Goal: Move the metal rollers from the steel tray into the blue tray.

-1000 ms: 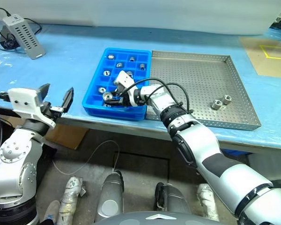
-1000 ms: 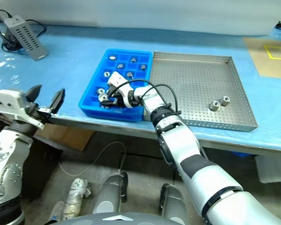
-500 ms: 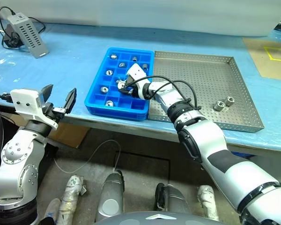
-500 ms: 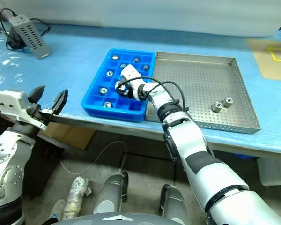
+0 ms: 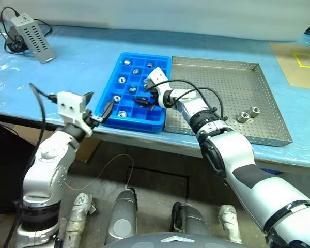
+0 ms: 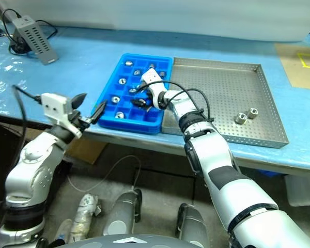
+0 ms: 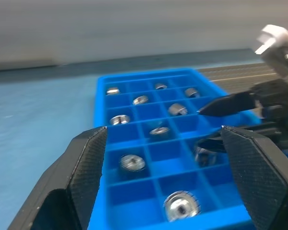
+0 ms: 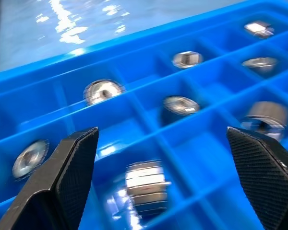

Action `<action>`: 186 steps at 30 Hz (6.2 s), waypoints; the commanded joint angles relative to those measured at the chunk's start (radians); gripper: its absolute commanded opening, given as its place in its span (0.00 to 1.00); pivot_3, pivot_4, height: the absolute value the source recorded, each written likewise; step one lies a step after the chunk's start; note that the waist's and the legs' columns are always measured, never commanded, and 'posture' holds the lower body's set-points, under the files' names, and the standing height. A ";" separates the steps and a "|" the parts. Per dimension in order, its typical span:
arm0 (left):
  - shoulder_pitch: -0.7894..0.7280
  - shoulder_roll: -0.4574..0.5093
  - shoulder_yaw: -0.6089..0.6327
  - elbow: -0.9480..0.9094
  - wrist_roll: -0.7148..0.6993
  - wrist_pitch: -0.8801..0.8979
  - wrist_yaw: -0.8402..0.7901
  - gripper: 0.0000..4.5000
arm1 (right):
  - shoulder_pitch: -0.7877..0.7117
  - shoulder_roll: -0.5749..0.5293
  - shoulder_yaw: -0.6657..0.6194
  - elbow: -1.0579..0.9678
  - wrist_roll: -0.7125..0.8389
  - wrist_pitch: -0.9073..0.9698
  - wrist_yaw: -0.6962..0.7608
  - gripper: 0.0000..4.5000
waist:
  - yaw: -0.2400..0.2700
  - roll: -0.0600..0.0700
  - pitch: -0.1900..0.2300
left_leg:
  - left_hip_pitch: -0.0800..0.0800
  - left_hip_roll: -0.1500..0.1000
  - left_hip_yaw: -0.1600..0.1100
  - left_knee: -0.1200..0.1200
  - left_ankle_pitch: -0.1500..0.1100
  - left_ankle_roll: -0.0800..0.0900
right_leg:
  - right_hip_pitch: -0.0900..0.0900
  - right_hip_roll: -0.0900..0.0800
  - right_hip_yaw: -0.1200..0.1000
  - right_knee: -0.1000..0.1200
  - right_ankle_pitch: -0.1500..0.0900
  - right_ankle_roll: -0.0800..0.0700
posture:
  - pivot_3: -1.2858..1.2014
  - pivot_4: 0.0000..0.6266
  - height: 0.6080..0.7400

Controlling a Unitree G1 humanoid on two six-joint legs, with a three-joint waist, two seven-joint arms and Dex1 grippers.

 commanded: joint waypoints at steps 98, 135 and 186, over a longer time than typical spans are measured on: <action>-0.129 -0.038 -0.058 0.186 0.106 -0.116 -0.090 0.89 | -0.024 -0.098 -0.053 -0.087 0.096 0.049 -0.248 0.81 | -0.049 0.000 0.001 | 0.013 0.014 0.019 -0.011 0.001 -0.004 | -0.002 0.013 0.012 -0.003 0.003 -0.009 | 0.56 0.24 1.00; -0.440 -0.153 -0.149 0.665 0.141 -0.352 -0.331 0.89 | 0.120 -0.256 -0.276 -0.074 0.213 0.379 -0.613 0.77 | -0.205 0.000 0.000 | 0.017 0.014 0.028 -0.004 0.000 0.005 | 0.003 0.014 0.015 -0.002 0.003 -0.009 | 0.44 0.24 1.00; -0.233 -0.021 -0.058 0.343 0.131 -0.201 -0.164 0.89 | 0.186 -0.159 -0.054 -0.419 0.186 0.100 0.146 0.89 | -0.057 -0.001 0.000 | 0.017 0.016 0.021 -0.008 0.000 -0.002 | 0.000 0.014 0.013 -0.002 0.002 -0.011 | 0.54 0.24 1.00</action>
